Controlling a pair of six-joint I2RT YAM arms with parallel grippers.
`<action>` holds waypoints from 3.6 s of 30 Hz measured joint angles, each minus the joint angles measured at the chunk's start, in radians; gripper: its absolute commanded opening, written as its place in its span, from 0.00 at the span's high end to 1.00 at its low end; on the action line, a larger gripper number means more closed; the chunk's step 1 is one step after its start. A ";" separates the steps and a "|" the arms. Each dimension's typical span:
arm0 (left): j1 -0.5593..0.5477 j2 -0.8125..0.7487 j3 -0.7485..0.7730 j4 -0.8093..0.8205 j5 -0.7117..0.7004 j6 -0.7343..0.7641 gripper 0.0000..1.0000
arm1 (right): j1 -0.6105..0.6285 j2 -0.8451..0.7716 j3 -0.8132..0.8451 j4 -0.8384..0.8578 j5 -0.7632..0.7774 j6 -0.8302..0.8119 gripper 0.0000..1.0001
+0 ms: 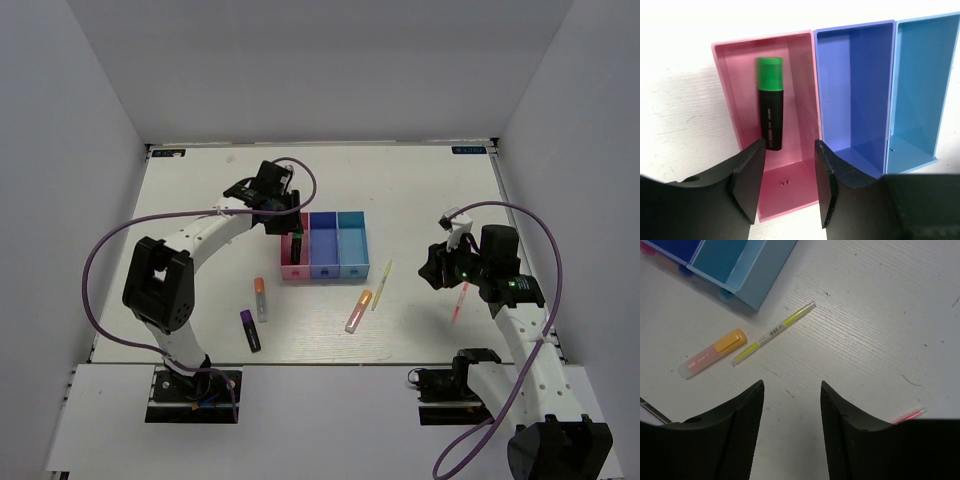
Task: Sort the stationery into containers
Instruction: Place the pen in the storage box, then pick up the pen from the corner of the board, then place the pen in the storage box, then pick up the pen from the center of the board.
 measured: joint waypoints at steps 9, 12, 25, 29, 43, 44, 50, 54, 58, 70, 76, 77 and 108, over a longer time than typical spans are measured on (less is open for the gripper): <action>-0.010 -0.176 -0.105 -0.022 -0.071 -0.042 1.00 | 0.000 -0.001 0.000 -0.003 0.000 -0.002 0.62; -0.022 -0.404 -0.310 -0.042 -0.174 -0.110 0.67 | 0.000 -0.006 0.000 -0.005 0.000 0.001 0.63; -0.064 -0.759 -0.821 -0.177 -0.298 -0.426 0.42 | 0.001 -0.013 0.000 -0.005 -0.001 0.001 0.59; -0.073 -0.727 -0.858 -0.140 -0.293 -0.457 0.42 | 0.001 -0.013 0.000 -0.005 0.000 0.001 0.57; -0.134 -0.640 -0.852 -0.051 -0.340 -0.478 0.81 | 0.001 -0.013 0.000 -0.005 0.000 0.001 0.57; -0.138 -0.640 -0.852 -0.050 -0.342 -0.475 0.86 | 0.001 -0.013 0.000 -0.005 0.000 0.001 0.57; -0.153 -0.650 -0.832 -0.101 -0.340 -0.465 0.97 | 0.001 -0.013 0.000 -0.005 0.000 0.001 0.57; -0.165 -0.656 -0.719 -0.204 -0.336 -0.431 0.98 | 0.001 -0.013 0.000 -0.005 0.000 0.001 0.57; -0.166 -0.627 -0.509 -0.222 -0.336 -0.381 0.98 | 0.001 -0.013 0.000 -0.005 0.000 0.001 0.56; -0.116 -0.081 0.106 -0.170 -0.309 -0.200 0.94 | 0.001 -0.013 0.000 -0.005 0.000 0.002 0.55; -0.091 0.151 0.282 -0.205 -0.306 -0.139 0.73 | 0.001 -0.013 0.000 -0.005 0.000 0.002 0.53; -0.088 0.175 0.300 -0.210 -0.306 -0.134 0.71 | 0.001 -0.013 0.000 -0.005 0.000 0.002 0.53; -0.072 -0.370 -0.398 -0.195 -0.344 -0.172 0.41 | 0.001 0.023 0.000 -0.010 0.001 -0.005 0.39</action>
